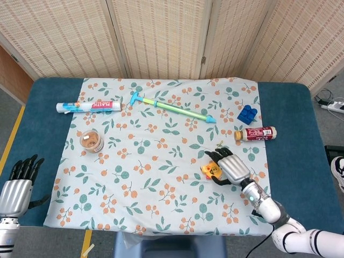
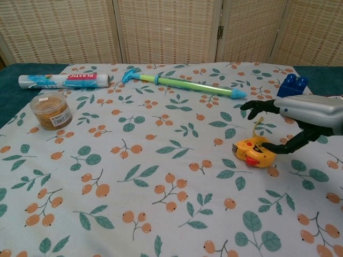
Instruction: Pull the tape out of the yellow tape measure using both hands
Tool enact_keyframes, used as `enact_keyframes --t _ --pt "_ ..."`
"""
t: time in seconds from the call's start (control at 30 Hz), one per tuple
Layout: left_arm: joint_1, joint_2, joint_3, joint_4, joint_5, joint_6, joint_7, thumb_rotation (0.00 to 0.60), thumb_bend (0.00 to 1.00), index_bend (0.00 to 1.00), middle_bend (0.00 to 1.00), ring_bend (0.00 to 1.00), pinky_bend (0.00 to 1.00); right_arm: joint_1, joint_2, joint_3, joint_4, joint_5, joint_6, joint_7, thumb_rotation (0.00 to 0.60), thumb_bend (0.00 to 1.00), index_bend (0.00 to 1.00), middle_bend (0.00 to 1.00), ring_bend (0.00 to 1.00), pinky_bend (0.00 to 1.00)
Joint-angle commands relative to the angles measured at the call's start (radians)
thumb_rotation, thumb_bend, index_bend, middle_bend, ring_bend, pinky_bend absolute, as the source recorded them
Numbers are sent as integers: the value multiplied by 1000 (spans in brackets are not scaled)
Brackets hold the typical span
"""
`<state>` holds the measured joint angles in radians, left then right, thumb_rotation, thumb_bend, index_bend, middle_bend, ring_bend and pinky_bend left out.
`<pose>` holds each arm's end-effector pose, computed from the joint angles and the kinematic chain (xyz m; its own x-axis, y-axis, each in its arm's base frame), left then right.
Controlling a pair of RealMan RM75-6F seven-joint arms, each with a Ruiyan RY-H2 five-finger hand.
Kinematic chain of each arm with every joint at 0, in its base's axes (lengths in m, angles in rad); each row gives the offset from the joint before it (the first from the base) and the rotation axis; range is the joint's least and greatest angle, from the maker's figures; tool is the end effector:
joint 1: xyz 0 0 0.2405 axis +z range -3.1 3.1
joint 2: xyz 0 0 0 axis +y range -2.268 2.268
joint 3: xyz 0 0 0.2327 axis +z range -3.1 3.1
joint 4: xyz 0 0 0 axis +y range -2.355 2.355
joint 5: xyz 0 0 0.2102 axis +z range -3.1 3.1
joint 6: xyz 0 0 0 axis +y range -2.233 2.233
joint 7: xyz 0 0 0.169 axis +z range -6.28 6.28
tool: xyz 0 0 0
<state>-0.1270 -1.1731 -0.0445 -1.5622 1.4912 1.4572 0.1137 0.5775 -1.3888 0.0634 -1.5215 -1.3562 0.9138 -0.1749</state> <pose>-0.2895 0.2158 0.1323 0.4934 0.0149 0.8697 0.8694 -0.0389 -0.4925 -0.1918 -0.3043 -0.0072 0.5032 -0.3575 0.7868 -0.8418 -0.4084 0.3529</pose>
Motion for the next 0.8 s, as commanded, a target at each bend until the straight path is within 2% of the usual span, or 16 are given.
enact_keyframes --t 0.03,0.3,0.53,0.8 --pt "1 1 1 2 5 6 -4 600 171 51 14 23 0 -8 4 -20 13 26 3 -96 395 402 0 108 54 85" --pt "2 -2 5 0 11 7 -8 600 171 47 13 23 0 14 -42 -16 65 90 -25 -199 401 399 19 132 68 85" --pt "2 4 11 -9 13 1 -13 600 170 34 13 23 0 32 -91 -25 129 70 -36 -201 402 399 63 150 77 86" --pt "4 9 16 -21 12 -3 -16 600 170 30 13 23 0 33 -95 -45 157 16 -23 -165 402 399 70 168 88 86"
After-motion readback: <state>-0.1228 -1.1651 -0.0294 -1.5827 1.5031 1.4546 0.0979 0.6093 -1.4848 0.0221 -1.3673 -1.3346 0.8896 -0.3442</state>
